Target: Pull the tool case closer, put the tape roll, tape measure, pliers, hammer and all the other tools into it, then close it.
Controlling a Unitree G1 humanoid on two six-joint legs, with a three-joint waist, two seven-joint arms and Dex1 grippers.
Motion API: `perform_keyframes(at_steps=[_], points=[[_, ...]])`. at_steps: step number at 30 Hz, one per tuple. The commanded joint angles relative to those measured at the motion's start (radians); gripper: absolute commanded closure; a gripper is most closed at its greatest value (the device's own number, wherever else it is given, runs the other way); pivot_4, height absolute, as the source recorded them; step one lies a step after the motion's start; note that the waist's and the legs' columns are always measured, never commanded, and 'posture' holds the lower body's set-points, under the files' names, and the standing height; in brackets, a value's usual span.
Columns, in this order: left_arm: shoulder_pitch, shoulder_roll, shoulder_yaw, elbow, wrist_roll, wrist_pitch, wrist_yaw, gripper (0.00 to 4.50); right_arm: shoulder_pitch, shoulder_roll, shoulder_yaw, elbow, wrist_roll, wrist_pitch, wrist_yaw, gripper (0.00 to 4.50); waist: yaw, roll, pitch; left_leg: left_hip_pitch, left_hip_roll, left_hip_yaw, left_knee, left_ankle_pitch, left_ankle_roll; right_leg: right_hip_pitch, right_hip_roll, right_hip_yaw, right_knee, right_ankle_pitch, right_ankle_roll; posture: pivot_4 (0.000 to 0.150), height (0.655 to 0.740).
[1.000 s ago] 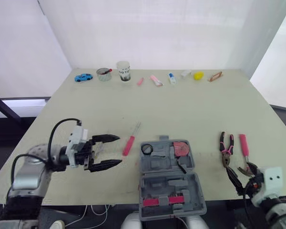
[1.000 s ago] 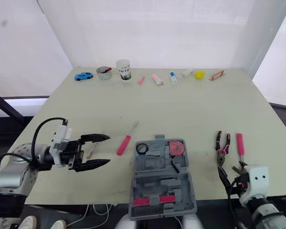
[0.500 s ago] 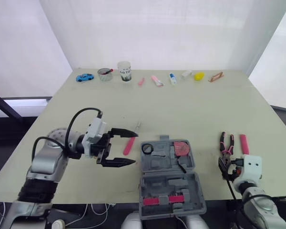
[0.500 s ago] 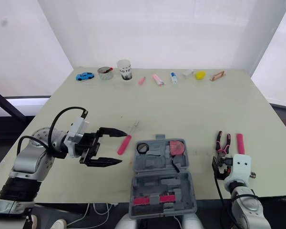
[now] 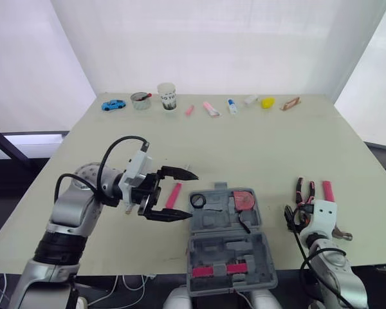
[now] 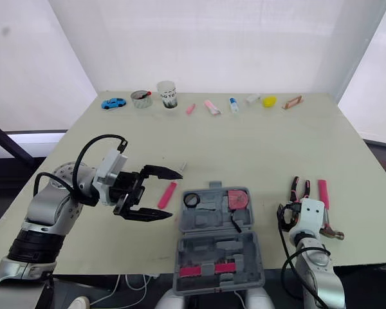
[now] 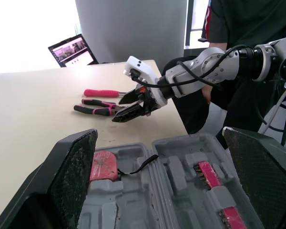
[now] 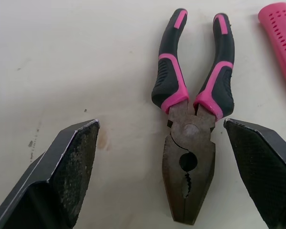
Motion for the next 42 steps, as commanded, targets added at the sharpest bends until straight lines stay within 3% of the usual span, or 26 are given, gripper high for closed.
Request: perform_keyframes(at_steps=[1,5,8,10,11,12,15,21,25,30,34,42], points=[[-0.016,0.001,0.003,-0.028,-0.011,-0.002,-0.009,0.0,-0.023,0.01,-0.03,0.003,0.005,0.003,-0.03,0.1,0.0,0.0,0.0,0.0,0.0,0.0,0.0,0.0,0.0,0.0,0.0,0.0,0.0,0.0,0.0,0.15,0.74],[-0.022,-0.002,0.002,-0.032,-0.012,-0.001,-0.005,0.0,-0.052,0.02,-0.038,0.034,-0.004,0.001,-0.055,0.1,0.0,0.0,0.0,0.0,0.0,0.0,0.0,0.0,0.0,0.0,0.0,0.0,0.001,0.0,0.0,0.15,0.74],[-0.023,-0.005,0.003,-0.035,-0.013,0.0,-0.001,0.0,-0.063,0.022,-0.043,0.048,-0.019,-0.005,-0.08,0.81,0.0,0.0,0.0,0.0,0.0,0.0,0.0,0.0,0.0,0.0,0.0,0.0,0.001,0.0,0.0,0.15,0.74],[-0.021,-0.005,0.005,-0.034,-0.013,-0.002,-0.001,0.0,-0.065,0.02,-0.039,0.05,-0.026,-0.004,-0.084,1.48,0.0,0.0,0.0,0.0,0.0,0.0,0.0,0.0,0.0,0.0,0.0,0.0,0.001,0.0,0.0,0.15,0.74],[-0.021,-0.005,0.007,-0.033,-0.013,-0.003,-0.001,0.0,-0.066,0.021,-0.037,0.049,-0.031,0.002,-0.088,2.11,0.0,0.0,0.0,0.0,0.0,0.0,0.0,0.0,0.0,0.0,0.0,0.0,0.001,0.0,0.0,0.15,0.74],[-0.018,-0.006,0.008,-0.033,-0.014,-0.004,0.001,0.0,-0.066,0.021,-0.036,0.05,-0.035,0.009,-0.092,2.29,-0.001,0.0,0.0,0.0,0.0,0.0,0.0,0.0,0.0,0.0,0.0,0.0,0.001,0.0,0.0,0.15,0.74],[-0.01,-0.01,0.009,-0.034,-0.013,-0.009,0.005,0.0,-0.066,0.019,-0.036,0.057,-0.048,0.021,-0.103,3.51,-0.003,0.0,0.0,0.0,0.0,0.0,0.0,0.0,0.0,0.0,0.0,0.0,0.001,0.0,0.0,0.15,0.74],[-0.01,-0.028,0.014,-0.052,-0.03,0.007,0.025,0.0,-0.064,0.01,-0.04,0.041,-0.046,0.031,-0.093,3.47,-0.003,0.0,0.0,0.001,0.0,0.0,0.0,0.0,0.0,0.0,0.0,0.0,0.002,0.0,0.0,0.15,0.74],[-0.004,-0.026,0.019,-0.062,-0.028,0.006,0.027,0.0,-0.036,-0.087,0.007,-0.015,-0.099,0.007,-0.021,3.47,-0.002,0.0,0.0,0.001,0.0,0.0,0.0,0.0,0.0,0.0,0.0,0.0,0.001,0.0,0.0,0.15,0.74],[0.02,-0.015,0.043,-0.06,-0.044,0.016,0.028,0.0,-0.015,-0.27,0.088,-0.137,-0.09,0.006,0.187,3.47,-0.003,0.001,0.001,0.0,0.0,0.001,0.0,0.0,0.0,0.0,0.0,0.001,0.001,0.0,0.001,0.15,0.74],[0.016,0.008,0.084,-0.011,-0.041,0.012,0.036,0.0,-0.045,-0.416,0.095,-0.23,0.01,0.043,0.404,3.47,-0.008,0.001,0.001,0.001,0.0,0.0,0.0,0.0,0.0,-0.001,0.001,0.001,0.003,0.0,0.001,0.15,0.74],[0.03,0.059,0.148,0.036,-0.022,-0.005,0.035,0.0,-0.25,-0.689,0.217,-0.26,0.116,0.104,0.799,3.47,-0.006,-0.001,0.002,0.0,0.0,0.0,0.001,0.0,0.0,-0.001,0.001,0.0,0.001,0.001,0.002,0.15,0.74]])
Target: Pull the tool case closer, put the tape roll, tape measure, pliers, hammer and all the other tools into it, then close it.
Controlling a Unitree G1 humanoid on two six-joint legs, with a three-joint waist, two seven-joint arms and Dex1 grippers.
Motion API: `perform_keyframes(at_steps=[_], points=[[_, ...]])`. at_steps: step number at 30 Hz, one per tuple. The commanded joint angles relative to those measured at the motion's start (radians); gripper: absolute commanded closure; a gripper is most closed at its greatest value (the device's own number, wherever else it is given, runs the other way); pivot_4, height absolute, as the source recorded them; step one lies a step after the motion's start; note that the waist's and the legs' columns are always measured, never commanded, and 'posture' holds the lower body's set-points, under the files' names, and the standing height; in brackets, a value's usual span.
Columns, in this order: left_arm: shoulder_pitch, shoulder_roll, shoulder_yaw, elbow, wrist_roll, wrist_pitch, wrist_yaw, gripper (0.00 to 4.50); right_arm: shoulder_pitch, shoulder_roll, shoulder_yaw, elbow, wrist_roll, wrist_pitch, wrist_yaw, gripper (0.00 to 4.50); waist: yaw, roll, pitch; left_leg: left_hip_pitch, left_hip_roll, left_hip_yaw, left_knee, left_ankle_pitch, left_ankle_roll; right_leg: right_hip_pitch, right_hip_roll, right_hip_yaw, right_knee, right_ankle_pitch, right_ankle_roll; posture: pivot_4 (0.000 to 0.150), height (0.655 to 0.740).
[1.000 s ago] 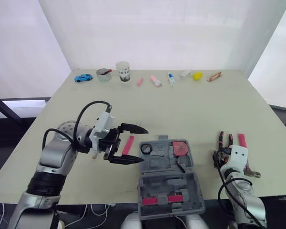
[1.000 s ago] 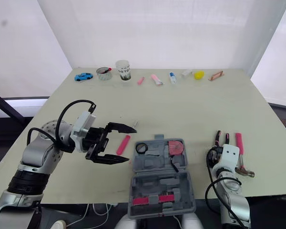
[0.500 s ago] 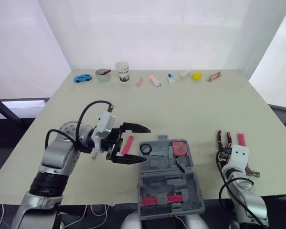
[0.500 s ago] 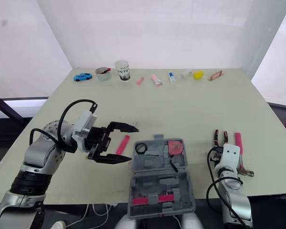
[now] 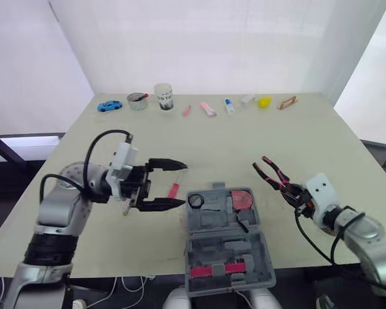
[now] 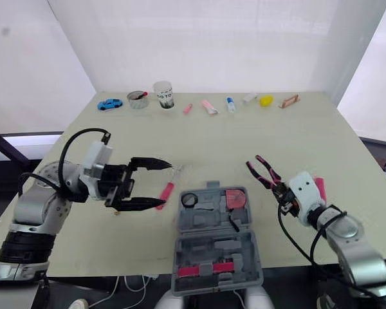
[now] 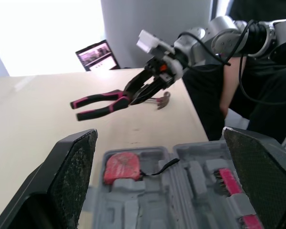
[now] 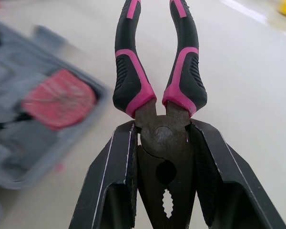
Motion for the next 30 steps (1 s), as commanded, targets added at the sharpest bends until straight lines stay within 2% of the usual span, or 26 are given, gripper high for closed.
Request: perform_keyframes(at_steps=[1,7,16,22,30], points=[[0.021,0.028,0.043,-0.003,-0.005,-0.017,-0.005,0.0,-0.15,-0.1,0.098,-0.027,0.053,0.005,0.229,3.47,-0.002,0.0,0.001,0.0,0.0,0.0,0.0,0.0,0.0,0.0,0.0,0.0,0.0,0.0,0.0,0.15,0.74],[0.095,0.083,0.066,-0.011,-0.003,-0.01,-0.038,0.0,-0.366,-0.121,0.296,0.074,0.004,0.018,0.399,3.47,0.004,-0.003,0.003,-0.001,0.0,-0.001,0.0,0.0,0.0,-0.001,0.0,-0.001,0.0,0.0,-0.001,0.15,0.74],[0.138,0.164,0.057,0.09,0.075,-0.132,-0.115,0.0,-0.55,-0.08,0.545,0.189,-0.161,-0.006,0.515,3.47,0.013,-0.003,0.003,-0.002,0.001,0.0,0.0,0.0,0.0,-0.002,-0.001,-0.002,0.0,-0.001,-0.003,0.15,0.74],[0.173,0.202,0.068,0.12,0.062,-0.136,-0.127,0.0,-0.615,-0.005,0.618,0.291,-0.267,-0.05,0.504,3.47,0.006,-0.004,0.004,-0.003,0.001,0.002,0.001,0.0,0.0,-0.004,-0.001,-0.001,0.002,-0.001,-0.001,0.15,0.74],[0.184,0.201,0.061,0.122,0.071,-0.157,-0.12,0.0,-0.632,0.088,0.665,0.339,-0.324,-0.06,0.538,3.47,0.009,-0.004,0.004,-0.003,0.001,0.002,0.001,0.0,0.0,-0.005,-0.001,-0.001,0.003,-0.001,-0.001,0.15,0.74]])
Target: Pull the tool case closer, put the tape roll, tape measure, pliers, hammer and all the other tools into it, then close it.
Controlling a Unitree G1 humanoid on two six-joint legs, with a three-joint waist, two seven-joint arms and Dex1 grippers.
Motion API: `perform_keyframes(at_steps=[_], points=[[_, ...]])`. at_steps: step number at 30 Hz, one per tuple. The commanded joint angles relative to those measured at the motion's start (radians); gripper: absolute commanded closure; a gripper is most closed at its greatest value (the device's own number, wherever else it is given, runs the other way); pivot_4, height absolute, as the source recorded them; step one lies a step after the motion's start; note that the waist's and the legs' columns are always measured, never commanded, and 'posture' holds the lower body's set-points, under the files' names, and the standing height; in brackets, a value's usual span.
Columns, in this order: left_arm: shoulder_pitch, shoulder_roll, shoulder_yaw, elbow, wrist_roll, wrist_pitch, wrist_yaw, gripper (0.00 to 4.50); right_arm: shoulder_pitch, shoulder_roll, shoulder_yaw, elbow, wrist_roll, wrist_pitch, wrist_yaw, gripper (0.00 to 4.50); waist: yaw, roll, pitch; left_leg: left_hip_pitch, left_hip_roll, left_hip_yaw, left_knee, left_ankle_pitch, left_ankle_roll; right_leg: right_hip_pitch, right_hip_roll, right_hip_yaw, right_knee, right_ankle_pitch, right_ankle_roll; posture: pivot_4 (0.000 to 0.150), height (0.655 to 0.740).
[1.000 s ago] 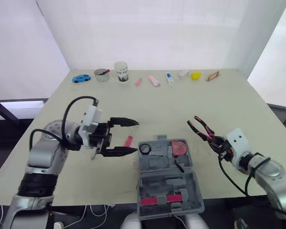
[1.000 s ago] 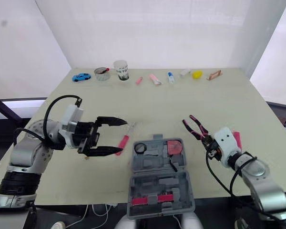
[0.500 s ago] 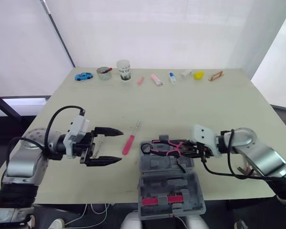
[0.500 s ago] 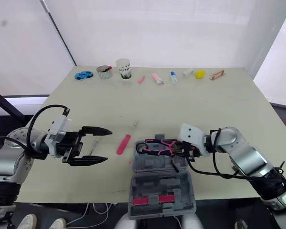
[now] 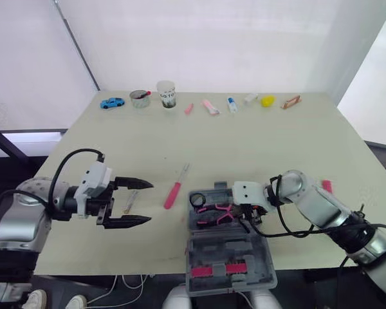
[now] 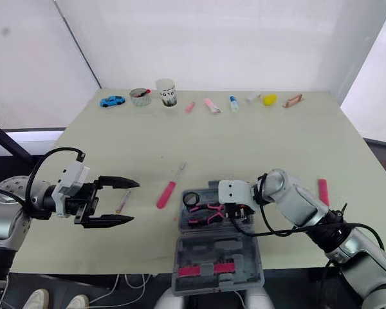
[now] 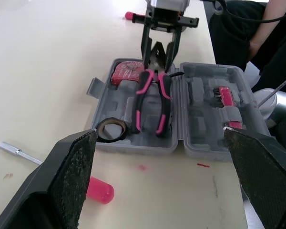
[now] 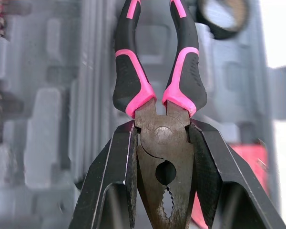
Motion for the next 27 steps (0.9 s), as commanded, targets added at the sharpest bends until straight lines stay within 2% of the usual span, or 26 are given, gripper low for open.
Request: perform_keyframes(at_steps=[1,10,11,13,17,20,24,27], points=[[0.001,0.017,0.016,-0.005,0.0,-0.032,-0.052,0.0,-0.025,0.028,0.008,0.006,-0.025,-0.031,0.009,3.47,-0.001,0.0,0.0,0.0,0.0,0.0,0.0,0.0,0.0,0.0,0.0,0.0,0.0,0.0,0.0,0.15,0.74],[0.013,-0.003,0.007,-0.011,0.0,-0.039,-0.035,0.0,0.004,0.047,0.008,0.059,-0.054,-0.061,0.018,3.47,-0.003,0.0,0.0,0.001,0.0,0.0,0.0,0.0,0.0,0.0,0.0,0.0,0.001,0.0,0.0,0.15,0.74],[0.014,-0.005,0.006,-0.012,-0.002,-0.038,-0.034,0.0,0.007,0.047,0.004,0.059,-0.053,-0.062,0.019,2.47,-0.002,0.0,0.0,0.0,0.0,0.0,0.0,0.0,0.0,0.0,0.0,0.0,0.001,0.0,0.0,0.15,0.74],[0.012,-0.009,0.004,-0.013,-0.002,-0.037,-0.033,0.0,0.01,0.044,-0.003,0.059,-0.053,-0.061,0.025,1.98,-0.001,0.0,0.0,0.0,0.0,0.0,0.0,0.0,0.0,0.0,0.0,0.0,0.001,0.0,0.0,0.15,0.74],[0.005,-0.015,-0.002,-0.007,0.001,-0.039,-0.033,0.0,0.016,0.041,-0.024,0.057,-0.055,-0.063,0.026,0.17,-0.001,0.0,0.0,0.0,0.0,0.0,0.0,0.0,0.0,0.0,0.0,0.0,0.001,0.0,0.0,0.15,0.74],[-0.007,-0.019,-0.008,0.003,0.005,-0.042,-0.036,0.0,0.032,0.033,-0.069,0.027,-0.016,-0.065,0.039,0.08,-0.001,0.0,0.0,0.0,0.0,0.0,0.0,0.0,0.0,0.0,0.0,0.0,0.001,0.0,0.0,0.15,0.74],[-0.022,-0.022,-0.012,0.016,0.008,-0.045,-0.04,0.0,0.073,0.082,-0.155,0.015,0.063,-0.077,0.0,0.08,-0.001,0.0,0.0,0.0,0.0,0.0,0.0,0.0,0.0,0.0,0.0,0.0,0.001,0.0,0.0,0.15,0.74],[-0.028,-0.026,-0.02,0.02,0.01,-0.046,-0.04,0.0,0.097,0.107,-0.186,0.023,0.09,-0.088,-0.014,0.84,-0.001,0.0,0.0,0.001,0.0,0.0,0.0,0.0,0.0,0.0,0.0,0.0,0.001,0.0,0.0,0.15,0.74]])
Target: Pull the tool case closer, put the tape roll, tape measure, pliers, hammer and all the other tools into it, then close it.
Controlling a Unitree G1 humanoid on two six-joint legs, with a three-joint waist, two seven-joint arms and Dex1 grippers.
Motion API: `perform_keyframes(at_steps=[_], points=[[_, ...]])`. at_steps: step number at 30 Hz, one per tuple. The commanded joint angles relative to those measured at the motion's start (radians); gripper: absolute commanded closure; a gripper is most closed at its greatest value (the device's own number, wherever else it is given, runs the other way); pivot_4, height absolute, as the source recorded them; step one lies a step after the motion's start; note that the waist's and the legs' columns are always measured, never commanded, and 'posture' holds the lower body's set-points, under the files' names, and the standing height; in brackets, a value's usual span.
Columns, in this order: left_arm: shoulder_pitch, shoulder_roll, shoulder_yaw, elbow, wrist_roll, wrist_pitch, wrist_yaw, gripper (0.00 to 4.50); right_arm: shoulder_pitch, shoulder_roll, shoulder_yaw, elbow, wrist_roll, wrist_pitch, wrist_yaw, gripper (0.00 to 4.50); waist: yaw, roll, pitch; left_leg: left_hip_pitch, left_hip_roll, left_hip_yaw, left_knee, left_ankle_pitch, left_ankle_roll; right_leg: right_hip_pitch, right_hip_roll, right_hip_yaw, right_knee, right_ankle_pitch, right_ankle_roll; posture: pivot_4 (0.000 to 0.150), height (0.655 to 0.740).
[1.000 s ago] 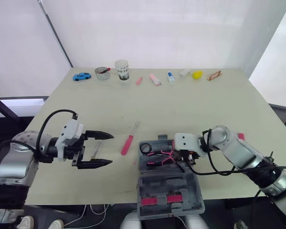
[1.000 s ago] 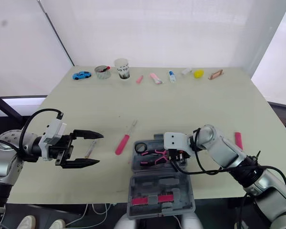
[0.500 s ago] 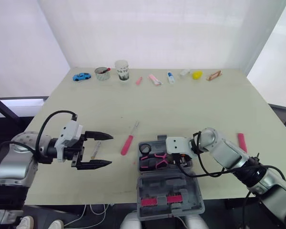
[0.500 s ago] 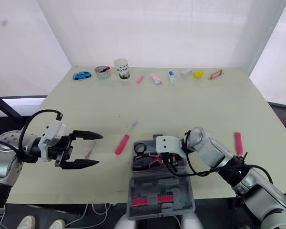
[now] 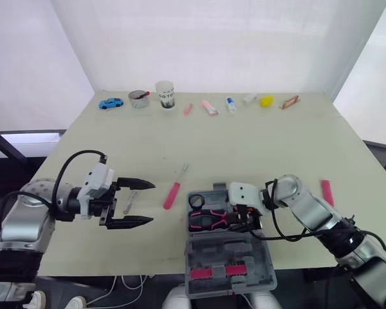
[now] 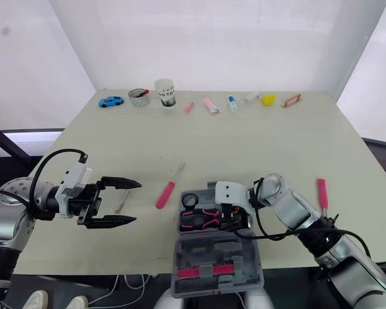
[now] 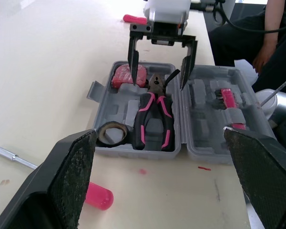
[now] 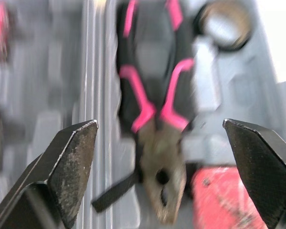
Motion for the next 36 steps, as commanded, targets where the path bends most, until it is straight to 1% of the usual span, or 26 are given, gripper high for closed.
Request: perform_keyframes(at_steps=[1,2,3,5,6,7,8,16,25,33,36], points=[[-0.015,-0.001,-0.003,0.004,0.003,-0.02,-0.041,0.0,0.015,0.017,-0.042,-0.019,0.026,-0.038,-0.024,1.45,0.001,0.0,0.0,0.0,0.0,0.0,0.0,0.0,0.0,0.0,0.0,0.0,0.0,0.0,0.0,0.15,0.74],[-0.017,-0.002,-0.007,0.005,0.003,-0.021,-0.041,0.0,0.018,0.024,-0.045,-0.011,0.024,-0.048,-0.036,1.9,0.001,0.0,0.0,0.0,0.0,0.0,0.0,0.0,0.0,0.0,0.0,0.0,0.0,0.0,0.0,0.15,0.74],[-0.018,-0.002,-0.01,0.006,0.003,-0.021,-0.041,0.0,0.02,0.03,-0.047,-0.003,0.023,-0.055,-0.044,2.26,0.001,0.0,0.0,0.0,0.0,0.0,0.0,0.0,0.0,0.0,0.0,0.0,0.0,0.0,0.0,0.15,0.74],[-0.023,-0.003,-0.014,0.011,0.002,-0.024,-0.042,0.0,0.02,0.035,-0.047,0.012,0.021,-0.069,-0.049,3.3,0.001,0.0,0.0,0.0,0.0,0.0,0.0,0.0,0.0,0.0,0.0,0.0,0.0,0.0,0.0,0.15,0.74],[-0.026,-0.004,-0.016,0.014,0.002,-0.025,-0.043,0.0,0.02,0.037,-0.046,0.021,0.02,-0.074,-0.052,3.64,0.001,0.0,0.0,0.0,0.0,0.0,0.0,0.0,0.0,0.0,0.0,0.0,0.0,0.0,0.0,0.15,0.74],[-0.029,-0.004,-0.018,0.015,0.002,-0.025,-0.043,0.0,0.019,0.038,-0.046,0.028,0.019,-0.078,-0.054,4.16,0.001,0.0,0.0,0.0,0.0,0.0,0.0,0.0,0.0,0.0,0.0,0.0,0.0,0.0,0.0,0.15,0.74],[-0.031,-0.005,-0.02,0.016,0.002,-0.025,-0.043,0.0,0.018,0.038,-0.046,0.034,0.019,-0.081,-0.054,4.46,0.001,0.0,0.0,0.0,0.0,0.0,0.0,0.0,0.0,0.0,0.0,0.0,0.0,0.0,0.0,0.15,0.74],[-0.052,-0.018,-0.031,0.036,0.014,-0.037,-0.042,0.0,0.012,0.056,-0.034,0.085,0.012,-0.092,-0.062,4.46,0.001,0.0,0.0,0.0,0.0,0.0,0.0,0.0,0.0,0.0,0.0,0.0,0.0,0.0,0.0,0.15,0.74],[-0.047,-0.019,-0.035,0.041,0.014,-0.038,-0.045,0.0,0.006,0.098,-0.027,0.183,-0.001,-0.093,-0.074,4.46,0.0,0.0,0.0,0.0,0.0,0.0,0.0,0.0,0.0,0.0,0.0,0.0,0.0,0.0,0.0,0.15,0.74],[-0.043,-0.018,-0.036,0.052,0.018,-0.046,-0.044,0.0,0.059,0.09,0.064,0.287,-0.073,-0.112,-0.043,4.46,0.0,0.0,-0.001,0.002,0.0,0.0,0.0,0.0,0.0,0.002,0.0,0.0,0.0,0.0,0.0,0.15,0.74],[-0.039,-0.02,-0.037,0.055,0.016,-0.047,-0.044,0.0,0.087,0.054,0.148,0.372,-0.166,-0.145,-0.033,4.46,0.0,-0.001,-0.005,0.004,0.0,0.0,0.0,0.0,0.0,0.004,0.0,0.0,0.0,0.0,0.0,0.15,0.74]])
